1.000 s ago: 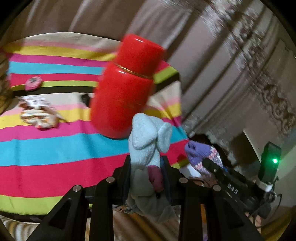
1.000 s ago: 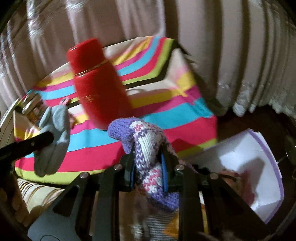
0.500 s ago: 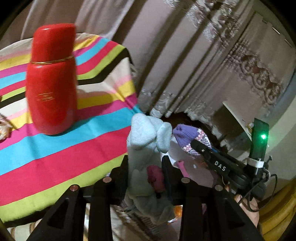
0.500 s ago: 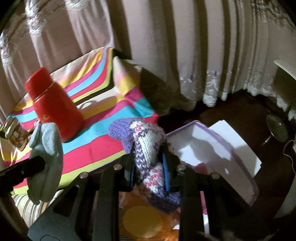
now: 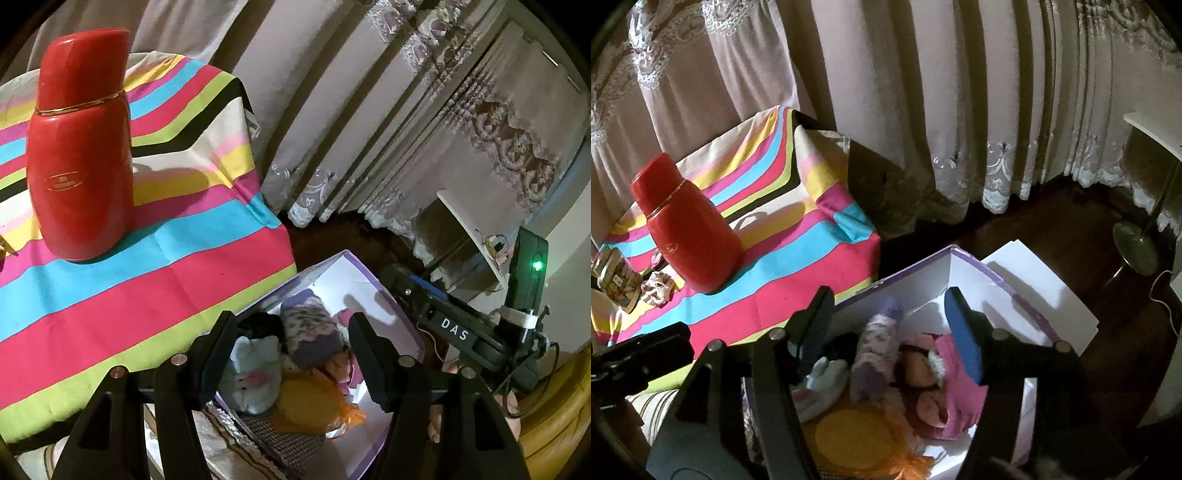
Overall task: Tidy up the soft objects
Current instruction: 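Carry the pig plush and purple glove over the box and open both tools, then move both open tools back over the remaining items on the cushion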
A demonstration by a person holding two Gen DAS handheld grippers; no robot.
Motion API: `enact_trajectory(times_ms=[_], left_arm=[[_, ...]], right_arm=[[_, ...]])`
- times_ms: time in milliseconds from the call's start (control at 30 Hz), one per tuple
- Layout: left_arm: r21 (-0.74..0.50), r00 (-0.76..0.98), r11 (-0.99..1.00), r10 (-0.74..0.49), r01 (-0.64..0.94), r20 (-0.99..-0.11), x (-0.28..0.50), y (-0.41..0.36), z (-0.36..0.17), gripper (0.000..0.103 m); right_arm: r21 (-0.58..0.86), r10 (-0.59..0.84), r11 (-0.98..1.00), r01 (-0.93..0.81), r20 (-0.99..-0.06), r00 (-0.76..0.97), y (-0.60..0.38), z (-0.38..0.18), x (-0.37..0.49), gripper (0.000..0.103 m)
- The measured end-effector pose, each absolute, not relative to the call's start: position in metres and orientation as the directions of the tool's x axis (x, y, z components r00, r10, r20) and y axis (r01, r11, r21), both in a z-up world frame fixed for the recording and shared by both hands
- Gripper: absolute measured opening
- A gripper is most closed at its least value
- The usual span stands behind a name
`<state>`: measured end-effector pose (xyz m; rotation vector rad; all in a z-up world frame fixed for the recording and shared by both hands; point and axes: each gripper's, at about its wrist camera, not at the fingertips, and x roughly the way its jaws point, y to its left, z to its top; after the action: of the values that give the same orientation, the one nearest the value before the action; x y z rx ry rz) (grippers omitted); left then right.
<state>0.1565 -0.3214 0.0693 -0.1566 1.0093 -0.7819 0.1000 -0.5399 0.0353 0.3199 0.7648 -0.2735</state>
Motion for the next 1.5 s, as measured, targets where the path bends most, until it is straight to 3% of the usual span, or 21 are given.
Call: enact_trajectory(times_ms=[567,1033,1500], left_arm=[[-0.438,0.432,0.796,-0.598,0.418,-0.676,0.177,-0.229,0.086,0.064],[-0.441,0.581,0.888,-0.430,0.133,-0.690,0.205,-0.072,0.071,0.064],[-0.486,0.620,0.868,-0.328,-0.100,-0.713,0.222,0.020,0.041,0.064]], right_arm=[[0.129,-0.012,0.980,0.152,-0.722,0.691,-0.450,0.057,0.118,0.066],[0.076,0.129,0.991,-0.108,-0.747,0.652,-0.332,0.064,0.148,0.066],[-0.045,0.172,0.948,-0.315,-0.760,0.626,-0.214,0.069,0.192,0.066]])
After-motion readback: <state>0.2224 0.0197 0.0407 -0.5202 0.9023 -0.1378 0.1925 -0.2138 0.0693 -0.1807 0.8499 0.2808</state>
